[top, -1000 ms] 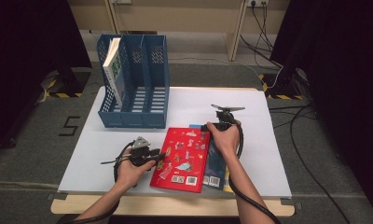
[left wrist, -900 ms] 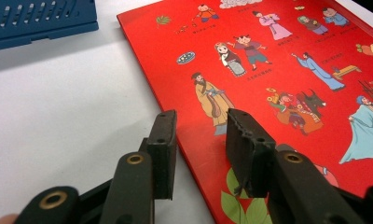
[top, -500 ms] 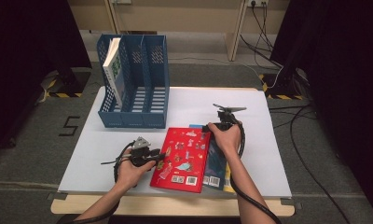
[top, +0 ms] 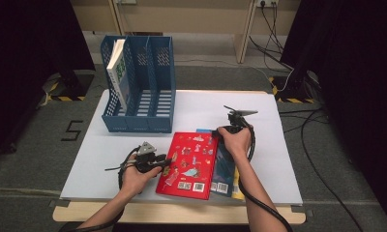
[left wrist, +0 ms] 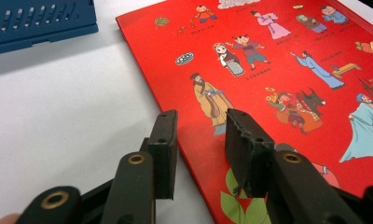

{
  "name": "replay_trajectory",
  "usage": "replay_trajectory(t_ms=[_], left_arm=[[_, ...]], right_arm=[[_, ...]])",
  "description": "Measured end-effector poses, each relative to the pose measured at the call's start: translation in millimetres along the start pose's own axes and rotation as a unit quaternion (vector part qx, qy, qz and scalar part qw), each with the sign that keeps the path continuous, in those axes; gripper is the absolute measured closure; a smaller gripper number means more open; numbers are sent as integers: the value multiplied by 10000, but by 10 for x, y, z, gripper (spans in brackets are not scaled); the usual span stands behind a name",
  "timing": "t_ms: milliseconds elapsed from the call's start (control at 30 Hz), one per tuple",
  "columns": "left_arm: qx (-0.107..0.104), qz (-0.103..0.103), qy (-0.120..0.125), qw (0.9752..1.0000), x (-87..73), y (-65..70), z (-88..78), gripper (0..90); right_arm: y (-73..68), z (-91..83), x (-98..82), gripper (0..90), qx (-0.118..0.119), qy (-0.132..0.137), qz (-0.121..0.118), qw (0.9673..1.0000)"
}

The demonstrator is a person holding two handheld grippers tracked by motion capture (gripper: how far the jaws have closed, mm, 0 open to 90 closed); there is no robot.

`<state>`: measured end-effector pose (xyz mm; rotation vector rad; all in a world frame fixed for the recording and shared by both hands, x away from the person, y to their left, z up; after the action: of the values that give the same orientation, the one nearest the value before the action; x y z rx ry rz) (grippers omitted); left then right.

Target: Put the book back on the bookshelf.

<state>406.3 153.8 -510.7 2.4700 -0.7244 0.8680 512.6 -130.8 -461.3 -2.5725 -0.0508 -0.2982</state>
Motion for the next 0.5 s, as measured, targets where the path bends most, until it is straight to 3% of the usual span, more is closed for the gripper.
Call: replay_trajectory(t_ms=[267,500], left_arm=[[40,-25,-49,10000,2,-6,-11,618],[62,-59,119,9999,33,-17,-31,608]], right_arm=[[6,-41,1,730,120,124,108,9998],[-16,-87,11,753,165,154,163,9996]])
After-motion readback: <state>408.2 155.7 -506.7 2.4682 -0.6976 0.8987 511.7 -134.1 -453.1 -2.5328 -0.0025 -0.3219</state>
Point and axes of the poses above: each handheld gripper's, and its own axes: z roughly forward along the jaws, x roughly out of its top, y roughly to its right, the point moved 3 cm from there along z, roughly forward along the jaws, and after that the axes turned 12 degrees about -y, right-handed, at the moved point
